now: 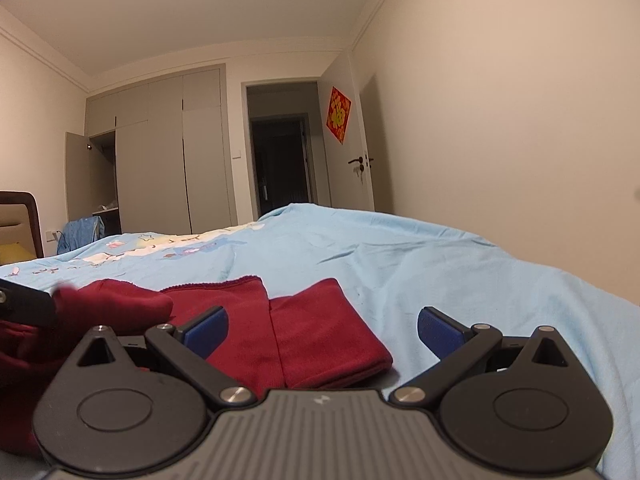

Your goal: Fold small clothes

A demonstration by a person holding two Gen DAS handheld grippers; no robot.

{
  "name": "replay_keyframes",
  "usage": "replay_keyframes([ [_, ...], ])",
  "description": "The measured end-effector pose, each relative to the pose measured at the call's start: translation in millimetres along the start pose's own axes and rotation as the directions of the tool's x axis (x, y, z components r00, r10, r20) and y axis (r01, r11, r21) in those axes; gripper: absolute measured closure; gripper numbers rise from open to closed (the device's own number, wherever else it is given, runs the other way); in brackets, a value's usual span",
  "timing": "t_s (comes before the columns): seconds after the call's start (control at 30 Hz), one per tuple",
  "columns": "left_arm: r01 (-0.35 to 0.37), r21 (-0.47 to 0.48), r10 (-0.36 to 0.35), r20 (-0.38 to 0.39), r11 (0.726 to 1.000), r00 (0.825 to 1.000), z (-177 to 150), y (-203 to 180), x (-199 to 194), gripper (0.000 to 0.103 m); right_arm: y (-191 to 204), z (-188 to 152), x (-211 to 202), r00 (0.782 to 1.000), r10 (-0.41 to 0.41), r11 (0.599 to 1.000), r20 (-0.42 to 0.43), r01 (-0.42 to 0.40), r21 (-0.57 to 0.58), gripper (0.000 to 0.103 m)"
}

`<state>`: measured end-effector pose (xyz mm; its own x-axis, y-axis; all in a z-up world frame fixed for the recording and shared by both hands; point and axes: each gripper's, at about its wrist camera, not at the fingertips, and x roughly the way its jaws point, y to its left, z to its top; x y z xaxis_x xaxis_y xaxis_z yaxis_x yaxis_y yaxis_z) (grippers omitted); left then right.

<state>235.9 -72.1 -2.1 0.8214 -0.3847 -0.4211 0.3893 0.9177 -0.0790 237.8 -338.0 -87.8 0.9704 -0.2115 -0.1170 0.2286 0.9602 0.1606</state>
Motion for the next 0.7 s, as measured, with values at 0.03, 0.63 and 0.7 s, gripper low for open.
replay_keyframes([
  [0.03,-0.003,0.003,0.003,0.006,1.0,1.0,-2,0,-3,0.042,0,-1,2,1.0,0.0,1.0,-0.005,0.0,0.0,0.0],
  [0.63,-0.135,0.21,0.133,0.022,0.968,0.991,-33,-12,-19,0.045,4,-8,10,0.994,0.015,1.0,-0.105,-0.015,-0.006,0.0],
  [0.7,-0.116,0.195,0.115,0.015,0.974,0.993,-34,-9,-20,0.053,3,-9,10,0.994,0.028,1.0,-0.109,-0.028,-0.001,0.0],
])
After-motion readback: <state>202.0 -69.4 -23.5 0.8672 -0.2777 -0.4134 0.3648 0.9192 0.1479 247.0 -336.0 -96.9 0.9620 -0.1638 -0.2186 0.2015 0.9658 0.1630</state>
